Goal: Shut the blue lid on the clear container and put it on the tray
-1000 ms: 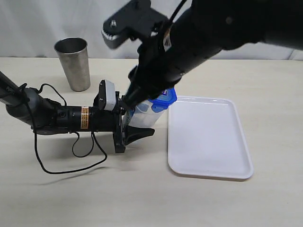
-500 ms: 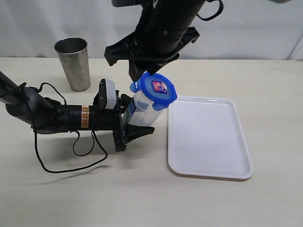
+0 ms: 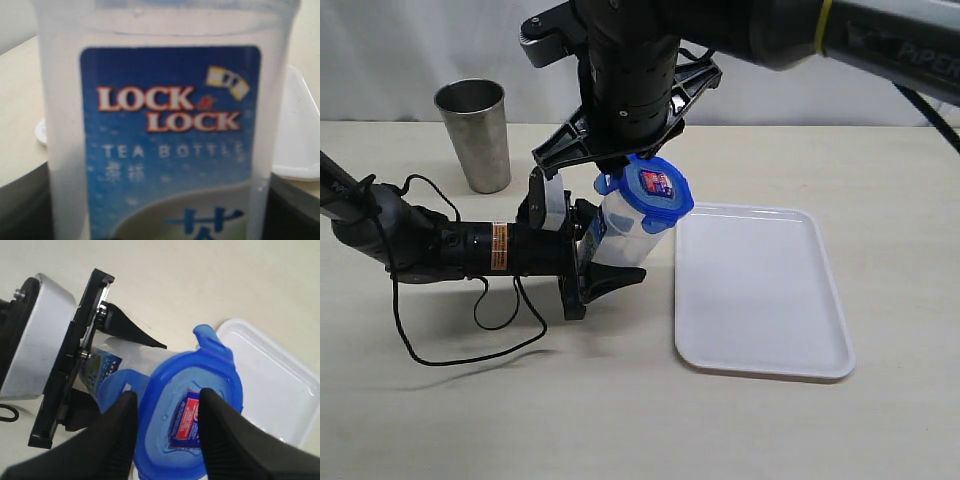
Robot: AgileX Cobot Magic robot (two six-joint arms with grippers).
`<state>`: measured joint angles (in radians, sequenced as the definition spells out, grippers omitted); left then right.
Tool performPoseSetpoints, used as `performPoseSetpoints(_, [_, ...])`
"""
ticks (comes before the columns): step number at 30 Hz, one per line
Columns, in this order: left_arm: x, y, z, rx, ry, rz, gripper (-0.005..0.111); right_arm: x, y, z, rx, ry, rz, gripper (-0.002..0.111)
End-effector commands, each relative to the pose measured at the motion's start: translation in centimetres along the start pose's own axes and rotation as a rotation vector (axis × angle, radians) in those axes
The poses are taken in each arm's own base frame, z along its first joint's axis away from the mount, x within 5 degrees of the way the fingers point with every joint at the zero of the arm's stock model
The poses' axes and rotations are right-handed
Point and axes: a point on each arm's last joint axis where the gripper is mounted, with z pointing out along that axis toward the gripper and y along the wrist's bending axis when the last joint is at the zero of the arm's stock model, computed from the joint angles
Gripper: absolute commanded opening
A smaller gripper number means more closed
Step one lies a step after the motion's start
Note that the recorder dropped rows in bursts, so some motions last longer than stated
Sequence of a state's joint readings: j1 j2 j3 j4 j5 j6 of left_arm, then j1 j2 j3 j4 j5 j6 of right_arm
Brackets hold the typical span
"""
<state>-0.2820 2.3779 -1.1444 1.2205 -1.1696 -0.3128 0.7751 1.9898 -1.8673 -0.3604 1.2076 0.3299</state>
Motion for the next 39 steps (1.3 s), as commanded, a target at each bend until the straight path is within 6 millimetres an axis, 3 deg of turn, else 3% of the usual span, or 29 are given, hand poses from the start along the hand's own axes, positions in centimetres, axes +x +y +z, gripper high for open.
performPoseSetpoints(1, [0.1, 0.0, 0.1, -0.004, 0.025, -0.003, 0.000, 0.2, 0.9, 1.2, -0.013, 0.043, -0.004, 0.038])
performPoseSetpoints(9, [-0.1, -0.1, 0.1, 0.001, 0.007, -0.022, 0.000, 0.3, 1.3, 2.3, -0.010, 0.068, -0.030, 0.038])
performPoseSetpoints(12, [-0.1, -0.1, 0.1, 0.001, 0.007, -0.022, 0.000, 0.6, 2.0, 4.6, 0.000, 0.115, -0.073, 0.038])
performPoseSetpoints(17, [-0.1, -0.1, 0.1, 0.001, 0.007, -0.022, 0.000, 0.9, 3.0, 5.7, -0.011, 0.143, -0.165, 0.011])
performPoseSetpoints(19, [-0.1, -0.1, 0.1, 0.001, 0.007, -0.022, 0.000, 1.0, 3.6, 5.6, -0.016, 0.142, -0.194, 0.006])
performPoseSetpoints(28, [-0.1, -0.2, 0.1, 0.009, 0.005, -0.019, 0.000, 2.2, 4.8, 7.4, 0.007, 0.195, -0.269, 0.006])
performPoseSetpoints(34, [-0.1, -0.2, 0.1, 0.016, 0.007, -0.014, 0.000, 1.9, 4.4, 5.9, -0.016, 0.165, -0.310, 0.008])
performPoseSetpoints(39, [-0.1, -0.2, 0.1, 0.016, 0.006, 0.093, 0.000, 1.6, 3.8, 2.1, -0.110, 0.098, -0.376, 0.032])
